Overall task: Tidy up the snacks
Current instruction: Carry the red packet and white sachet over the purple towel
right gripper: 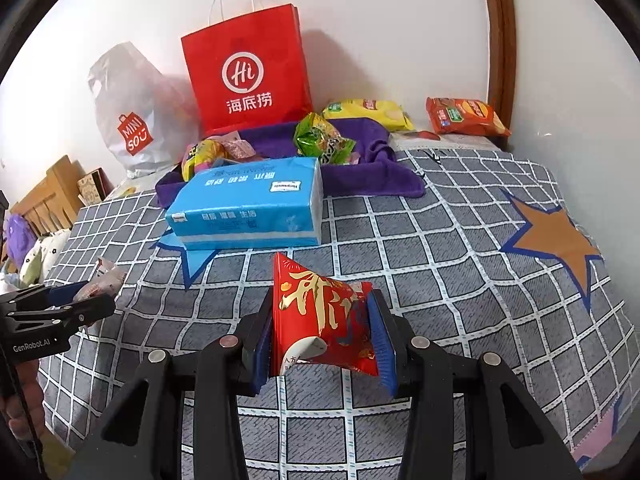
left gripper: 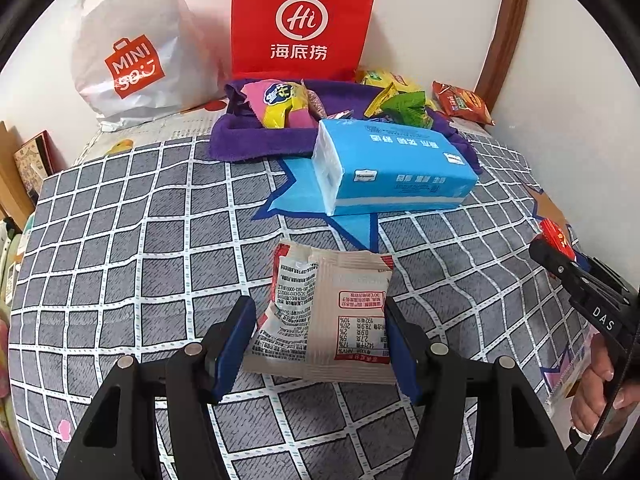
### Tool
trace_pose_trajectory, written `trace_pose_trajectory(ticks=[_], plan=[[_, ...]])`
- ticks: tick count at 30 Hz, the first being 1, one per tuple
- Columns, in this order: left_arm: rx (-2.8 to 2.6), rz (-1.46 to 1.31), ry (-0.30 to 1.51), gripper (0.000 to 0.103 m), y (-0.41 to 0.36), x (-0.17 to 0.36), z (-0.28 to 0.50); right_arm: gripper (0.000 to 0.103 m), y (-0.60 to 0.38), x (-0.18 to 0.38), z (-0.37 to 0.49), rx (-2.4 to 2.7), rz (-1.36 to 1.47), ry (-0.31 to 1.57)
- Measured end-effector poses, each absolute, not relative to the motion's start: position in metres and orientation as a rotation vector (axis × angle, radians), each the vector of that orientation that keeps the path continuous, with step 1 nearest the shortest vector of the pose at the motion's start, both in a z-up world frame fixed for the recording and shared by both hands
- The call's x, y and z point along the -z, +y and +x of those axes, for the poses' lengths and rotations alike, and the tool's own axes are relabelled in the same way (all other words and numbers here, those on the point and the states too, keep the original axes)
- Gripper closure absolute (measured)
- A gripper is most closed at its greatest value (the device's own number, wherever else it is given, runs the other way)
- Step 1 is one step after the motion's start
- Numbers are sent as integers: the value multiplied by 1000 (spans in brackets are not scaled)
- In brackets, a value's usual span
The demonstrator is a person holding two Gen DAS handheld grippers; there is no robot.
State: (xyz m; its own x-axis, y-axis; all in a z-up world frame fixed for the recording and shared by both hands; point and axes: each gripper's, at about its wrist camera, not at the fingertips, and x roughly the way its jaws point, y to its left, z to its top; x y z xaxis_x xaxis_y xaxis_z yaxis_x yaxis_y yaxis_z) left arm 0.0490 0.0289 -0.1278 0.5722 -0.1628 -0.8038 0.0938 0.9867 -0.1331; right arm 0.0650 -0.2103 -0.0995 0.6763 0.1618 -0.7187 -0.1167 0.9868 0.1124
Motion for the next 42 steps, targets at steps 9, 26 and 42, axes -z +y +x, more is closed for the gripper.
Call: trace_pose_trajectory(ticks=[9,26,42], plan=[[166,-72,922,43,25,107,60,60,-210,84,70,-144,43,796],[182,-85,877,43,24,74,107,60,-193,50,121,-139,-25,775],[163,-119,864,43,43,36,168,60,-155,17,211,-210,-5,780]])
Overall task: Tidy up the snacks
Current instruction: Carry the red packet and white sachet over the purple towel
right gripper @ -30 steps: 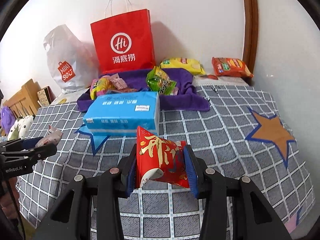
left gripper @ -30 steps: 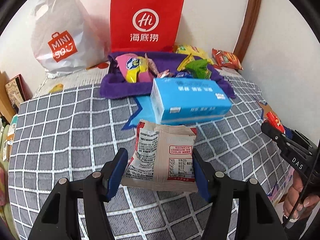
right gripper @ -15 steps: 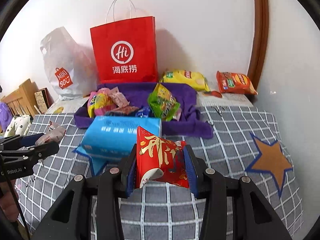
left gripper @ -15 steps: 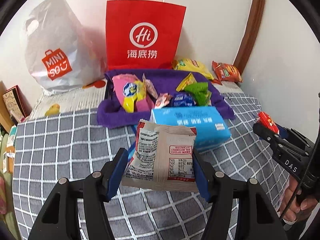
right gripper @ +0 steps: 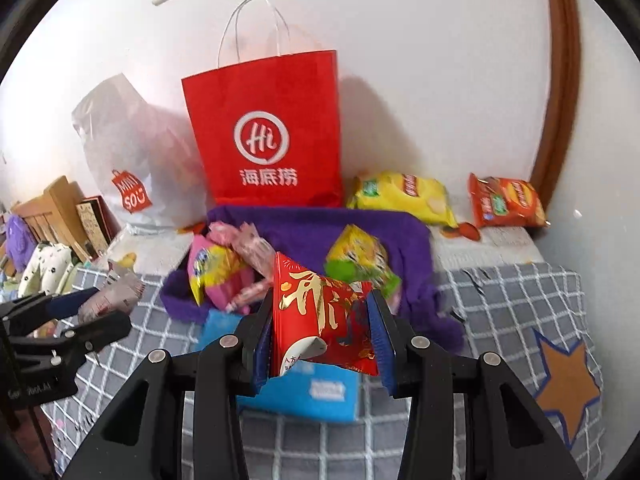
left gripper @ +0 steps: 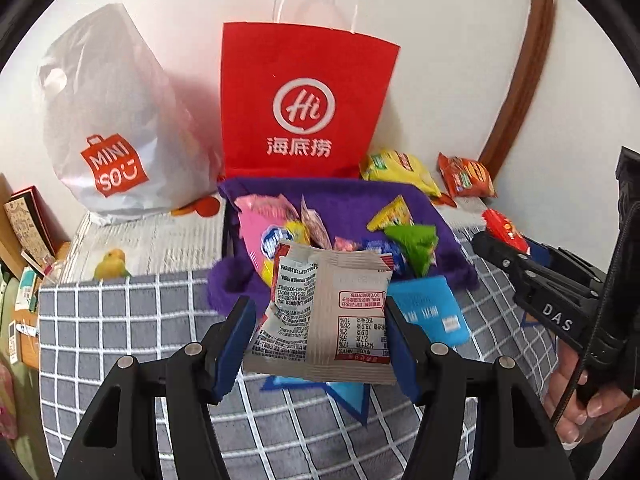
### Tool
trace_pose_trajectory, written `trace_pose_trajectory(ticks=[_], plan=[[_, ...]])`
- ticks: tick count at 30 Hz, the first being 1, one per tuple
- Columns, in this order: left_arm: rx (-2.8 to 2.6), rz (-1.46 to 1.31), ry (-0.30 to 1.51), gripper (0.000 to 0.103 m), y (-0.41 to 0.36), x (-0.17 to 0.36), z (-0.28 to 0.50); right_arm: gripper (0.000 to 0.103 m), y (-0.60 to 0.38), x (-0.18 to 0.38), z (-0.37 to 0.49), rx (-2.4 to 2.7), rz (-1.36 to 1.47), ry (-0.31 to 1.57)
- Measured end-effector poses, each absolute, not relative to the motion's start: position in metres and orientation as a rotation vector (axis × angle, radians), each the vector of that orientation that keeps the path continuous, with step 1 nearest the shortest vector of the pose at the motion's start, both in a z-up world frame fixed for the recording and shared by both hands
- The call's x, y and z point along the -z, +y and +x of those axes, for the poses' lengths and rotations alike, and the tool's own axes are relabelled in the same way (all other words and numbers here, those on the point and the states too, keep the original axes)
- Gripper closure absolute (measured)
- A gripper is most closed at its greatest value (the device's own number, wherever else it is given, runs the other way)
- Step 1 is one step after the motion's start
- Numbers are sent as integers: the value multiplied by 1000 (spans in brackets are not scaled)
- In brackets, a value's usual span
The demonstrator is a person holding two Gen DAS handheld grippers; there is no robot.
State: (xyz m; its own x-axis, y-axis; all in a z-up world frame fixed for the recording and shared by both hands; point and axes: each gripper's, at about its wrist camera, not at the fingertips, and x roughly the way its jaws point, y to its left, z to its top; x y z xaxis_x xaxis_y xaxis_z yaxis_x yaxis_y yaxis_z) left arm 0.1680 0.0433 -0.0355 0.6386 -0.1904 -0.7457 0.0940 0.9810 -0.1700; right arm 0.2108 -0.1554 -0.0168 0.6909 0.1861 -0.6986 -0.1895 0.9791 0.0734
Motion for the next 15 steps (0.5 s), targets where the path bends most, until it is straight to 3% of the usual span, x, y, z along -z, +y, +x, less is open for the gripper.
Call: trace_pose_trajectory(ticks=[15], plan=[[97,-110,848,43,66,21,229,60,-129,8,302,-271,10,787]])
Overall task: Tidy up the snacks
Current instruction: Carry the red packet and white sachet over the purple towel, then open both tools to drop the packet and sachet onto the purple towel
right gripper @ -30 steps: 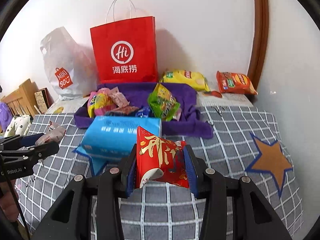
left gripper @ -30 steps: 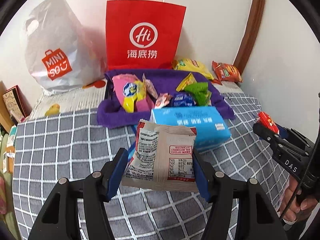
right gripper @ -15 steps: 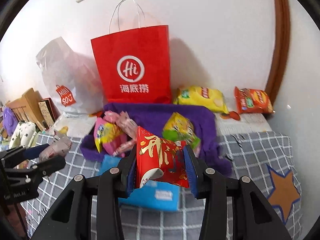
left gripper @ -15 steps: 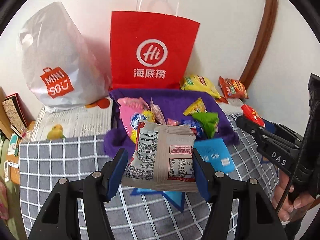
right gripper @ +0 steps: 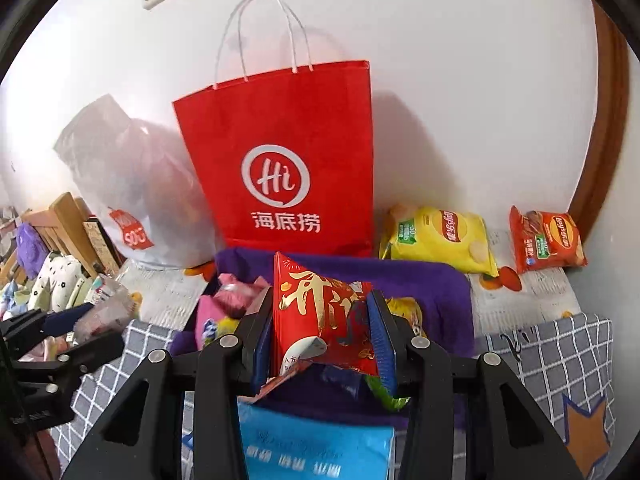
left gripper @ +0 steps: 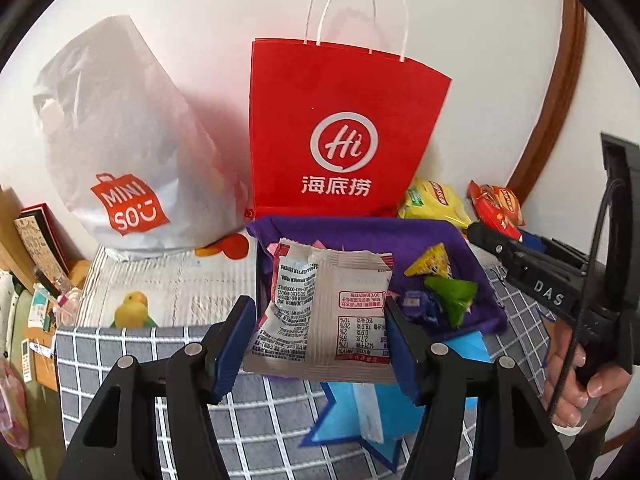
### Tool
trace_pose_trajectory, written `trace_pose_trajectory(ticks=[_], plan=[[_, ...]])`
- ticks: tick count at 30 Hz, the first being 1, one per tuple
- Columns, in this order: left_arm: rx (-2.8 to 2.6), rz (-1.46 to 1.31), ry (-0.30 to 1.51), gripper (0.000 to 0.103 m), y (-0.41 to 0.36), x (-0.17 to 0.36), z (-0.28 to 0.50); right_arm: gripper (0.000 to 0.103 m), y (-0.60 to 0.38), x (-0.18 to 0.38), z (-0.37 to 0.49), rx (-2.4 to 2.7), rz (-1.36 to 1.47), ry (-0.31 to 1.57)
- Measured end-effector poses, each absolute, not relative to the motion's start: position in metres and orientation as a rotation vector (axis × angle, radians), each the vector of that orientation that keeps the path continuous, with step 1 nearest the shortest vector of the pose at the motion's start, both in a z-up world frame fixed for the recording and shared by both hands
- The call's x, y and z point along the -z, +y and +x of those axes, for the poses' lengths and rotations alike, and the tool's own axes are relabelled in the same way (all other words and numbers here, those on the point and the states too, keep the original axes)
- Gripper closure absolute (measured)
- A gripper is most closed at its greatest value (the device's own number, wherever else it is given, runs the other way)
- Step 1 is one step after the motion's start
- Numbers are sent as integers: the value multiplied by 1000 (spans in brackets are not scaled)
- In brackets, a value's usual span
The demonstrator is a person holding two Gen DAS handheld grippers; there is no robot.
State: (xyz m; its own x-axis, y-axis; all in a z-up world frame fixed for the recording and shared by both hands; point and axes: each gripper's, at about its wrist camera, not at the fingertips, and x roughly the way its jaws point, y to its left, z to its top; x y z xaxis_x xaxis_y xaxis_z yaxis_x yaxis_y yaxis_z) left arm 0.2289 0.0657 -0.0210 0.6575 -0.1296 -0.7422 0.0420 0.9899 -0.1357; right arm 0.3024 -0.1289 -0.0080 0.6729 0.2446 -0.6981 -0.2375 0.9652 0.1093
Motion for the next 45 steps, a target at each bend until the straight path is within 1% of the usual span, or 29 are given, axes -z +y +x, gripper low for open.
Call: trace_pose_trajectory(ticks=[7,13,20,24,30,37,45], plan=[[111,-127,878,43,68,35,263,60,-140,42,329,-256,43,858],[125,-170,893,43,75,44,289,60,-152,55,339,-237,28,874],[188,-160,917,43,47,56,311,60,-148,72,350,-274,3,919],[198,-158,961,43,34,71,322,60,-143,80,352,-285,-17,930],[203,-168,1014,42,31,93,330,60,-142,101,360,-276,-28,982],[195,-153,1051,42,28,111,337,60,-146,111,365,-251,-47,1006],[162,-102,1058,42,20,119,339,60,-152,119,371,-244,-32,1042]])
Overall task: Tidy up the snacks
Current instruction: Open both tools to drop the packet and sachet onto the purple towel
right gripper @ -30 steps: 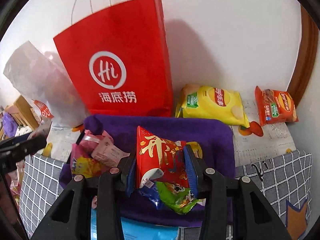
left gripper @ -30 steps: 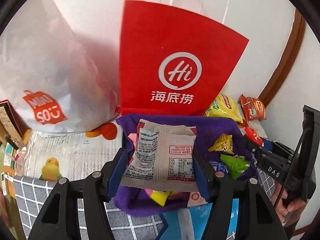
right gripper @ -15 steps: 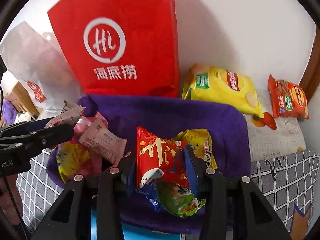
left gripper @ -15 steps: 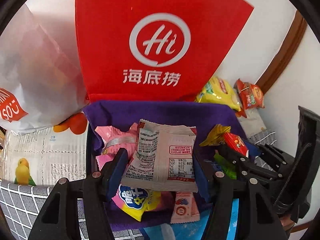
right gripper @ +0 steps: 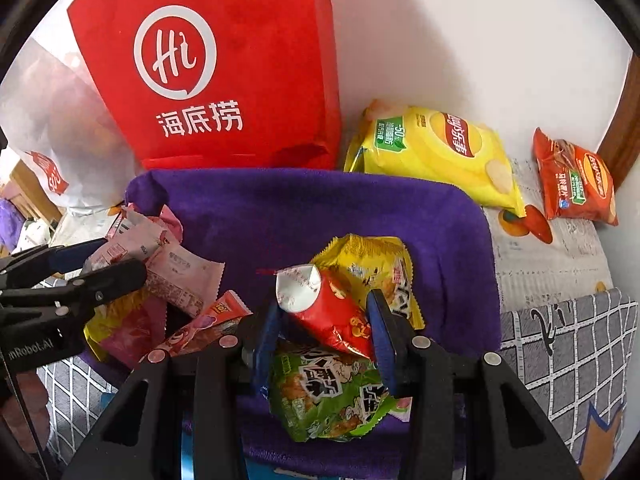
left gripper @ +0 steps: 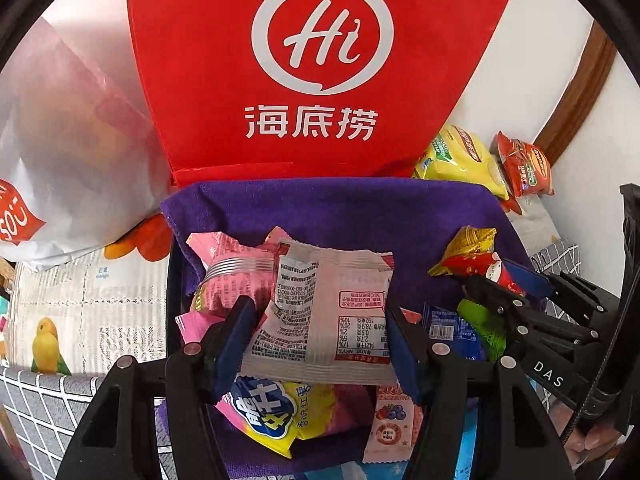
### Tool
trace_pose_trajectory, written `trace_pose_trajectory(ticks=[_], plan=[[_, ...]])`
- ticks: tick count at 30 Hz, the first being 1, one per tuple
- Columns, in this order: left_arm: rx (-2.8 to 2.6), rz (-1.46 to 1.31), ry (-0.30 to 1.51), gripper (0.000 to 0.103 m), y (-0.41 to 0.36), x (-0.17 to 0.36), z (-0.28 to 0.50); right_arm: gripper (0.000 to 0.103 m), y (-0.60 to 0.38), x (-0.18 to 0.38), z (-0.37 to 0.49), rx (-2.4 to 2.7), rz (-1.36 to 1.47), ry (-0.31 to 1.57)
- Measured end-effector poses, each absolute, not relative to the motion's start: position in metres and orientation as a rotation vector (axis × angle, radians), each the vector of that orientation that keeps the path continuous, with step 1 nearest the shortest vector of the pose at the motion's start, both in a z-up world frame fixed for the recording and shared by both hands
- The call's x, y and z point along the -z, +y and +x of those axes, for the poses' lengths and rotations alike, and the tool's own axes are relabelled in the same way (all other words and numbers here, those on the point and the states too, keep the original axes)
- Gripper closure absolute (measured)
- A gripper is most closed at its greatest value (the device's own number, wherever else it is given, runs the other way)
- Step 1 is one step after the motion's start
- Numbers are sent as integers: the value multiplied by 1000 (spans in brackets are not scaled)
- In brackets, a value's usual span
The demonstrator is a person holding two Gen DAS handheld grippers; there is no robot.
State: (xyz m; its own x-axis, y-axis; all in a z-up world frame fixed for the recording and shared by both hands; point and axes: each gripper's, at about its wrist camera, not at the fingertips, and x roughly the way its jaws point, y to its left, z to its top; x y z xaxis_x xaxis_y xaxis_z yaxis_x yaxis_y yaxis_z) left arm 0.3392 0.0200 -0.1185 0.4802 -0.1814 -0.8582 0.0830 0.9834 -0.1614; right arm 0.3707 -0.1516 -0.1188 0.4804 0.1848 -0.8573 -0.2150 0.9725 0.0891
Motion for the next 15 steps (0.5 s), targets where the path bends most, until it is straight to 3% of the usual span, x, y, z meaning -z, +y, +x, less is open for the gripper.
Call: trace_pose_trajectory(ticks=[7,12,15], plan=[[163,-117,1077,41,24,115,340,58,-154,114,371,-245,-22,1039],[123,-69,1044,25,20,102,328,48,-154,105,368,-249,0,1027],[125,-79,1036,24,21,92,320,40,-153,92,362,-252,7,985]])
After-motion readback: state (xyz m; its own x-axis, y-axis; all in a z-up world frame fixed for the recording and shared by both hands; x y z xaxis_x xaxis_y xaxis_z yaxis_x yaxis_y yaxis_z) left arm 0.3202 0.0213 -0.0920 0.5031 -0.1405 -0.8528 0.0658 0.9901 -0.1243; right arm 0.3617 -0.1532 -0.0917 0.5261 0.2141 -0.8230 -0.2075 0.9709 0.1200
